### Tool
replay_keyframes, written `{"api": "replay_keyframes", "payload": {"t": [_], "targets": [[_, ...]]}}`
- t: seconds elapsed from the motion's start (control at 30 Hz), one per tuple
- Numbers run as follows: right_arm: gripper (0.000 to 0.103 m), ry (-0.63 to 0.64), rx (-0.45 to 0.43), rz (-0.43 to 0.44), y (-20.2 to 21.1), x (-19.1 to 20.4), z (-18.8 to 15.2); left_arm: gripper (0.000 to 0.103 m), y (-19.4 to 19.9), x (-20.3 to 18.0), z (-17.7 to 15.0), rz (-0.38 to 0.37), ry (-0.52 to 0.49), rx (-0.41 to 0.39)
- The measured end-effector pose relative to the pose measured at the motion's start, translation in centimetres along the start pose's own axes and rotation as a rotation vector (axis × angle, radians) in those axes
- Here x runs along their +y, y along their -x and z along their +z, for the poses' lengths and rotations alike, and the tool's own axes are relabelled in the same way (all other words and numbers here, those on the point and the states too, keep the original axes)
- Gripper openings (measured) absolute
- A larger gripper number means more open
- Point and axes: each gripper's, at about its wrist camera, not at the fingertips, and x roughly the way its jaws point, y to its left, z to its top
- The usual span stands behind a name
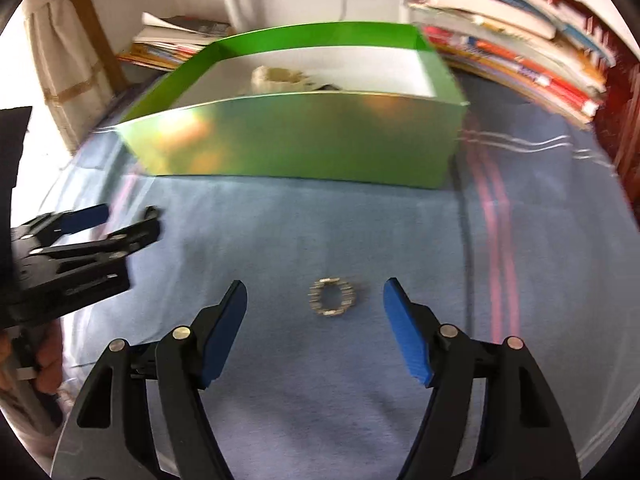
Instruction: Organize jewelry
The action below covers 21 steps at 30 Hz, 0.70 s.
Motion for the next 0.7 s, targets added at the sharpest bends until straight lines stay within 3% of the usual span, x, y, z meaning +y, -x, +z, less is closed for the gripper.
{"api": "replay_keyframes", "payload": {"t": [0.13,0.33,0.43,0.63,0.7], "targets": [[0.070,0.016,0.007,-0.077,-0.7,0.3,-0.1,0.079,-0.1,-0.1,0.0,-0.013,0.004,0.005],[0.069,0.029,0.006,-0.086,-1.3,0.3,-0.3,0.078,-0.5,0.6,0.0,-0.021,0.013,0.011],[0.069,0.030,0.001,-0.082,-1.4,0.2,-0.3,0.058,-0.8,0.4,0.0,-0.010,-0.007,0.006],[0.069,0.037,-0.015,-0.078,-1.2,0.0,-0.6,0.034,-0.7,-0.1,0.1,-0.047,-0.012,-0.017],[0.053,0.043,-0.029,-0.070,-0.9,0.1,-0.8,0.028,-0.6,-0.5,0.0,-0.045,-0.031,-0.023]]}}
